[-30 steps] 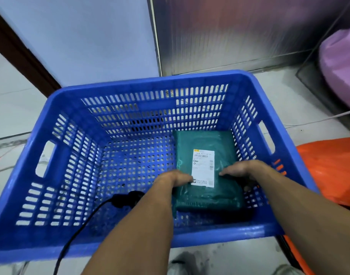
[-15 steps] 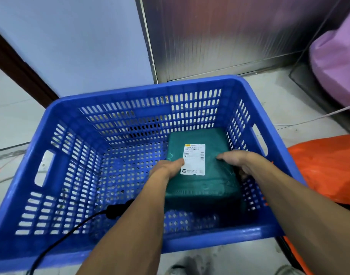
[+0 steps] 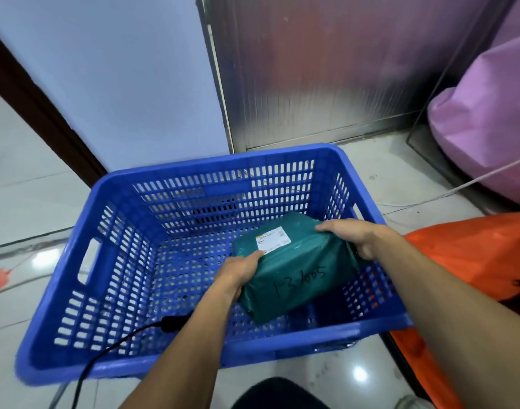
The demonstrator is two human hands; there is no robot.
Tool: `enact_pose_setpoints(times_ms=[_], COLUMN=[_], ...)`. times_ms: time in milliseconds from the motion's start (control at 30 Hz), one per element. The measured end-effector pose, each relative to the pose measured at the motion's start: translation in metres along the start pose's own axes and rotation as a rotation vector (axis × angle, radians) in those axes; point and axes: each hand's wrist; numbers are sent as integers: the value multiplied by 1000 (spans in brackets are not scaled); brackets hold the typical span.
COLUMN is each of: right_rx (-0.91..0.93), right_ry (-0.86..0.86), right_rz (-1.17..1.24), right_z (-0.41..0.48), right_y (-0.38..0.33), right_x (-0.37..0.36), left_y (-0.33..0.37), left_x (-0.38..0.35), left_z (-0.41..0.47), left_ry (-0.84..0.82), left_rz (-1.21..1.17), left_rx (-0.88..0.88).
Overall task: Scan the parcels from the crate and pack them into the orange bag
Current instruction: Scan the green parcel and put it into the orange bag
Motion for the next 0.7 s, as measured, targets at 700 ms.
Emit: enact_pose_setpoints(times_ms=[700], right_rx=[502], right_ry=[242], right_rz=[668], right_z=[-171], right_y=[17], right_x=[-31], left_y=[74], left_x=[47], left_z=[-222], left_ry=[-16], left_rz=[-316], left_rx=[-546])
Point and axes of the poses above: each hand's wrist, its own z-axis towards the middle knuckle, its own x-axis out of the back of the hand, y = z × x, and after that the axes turned 14 degrees about -z, right-handed
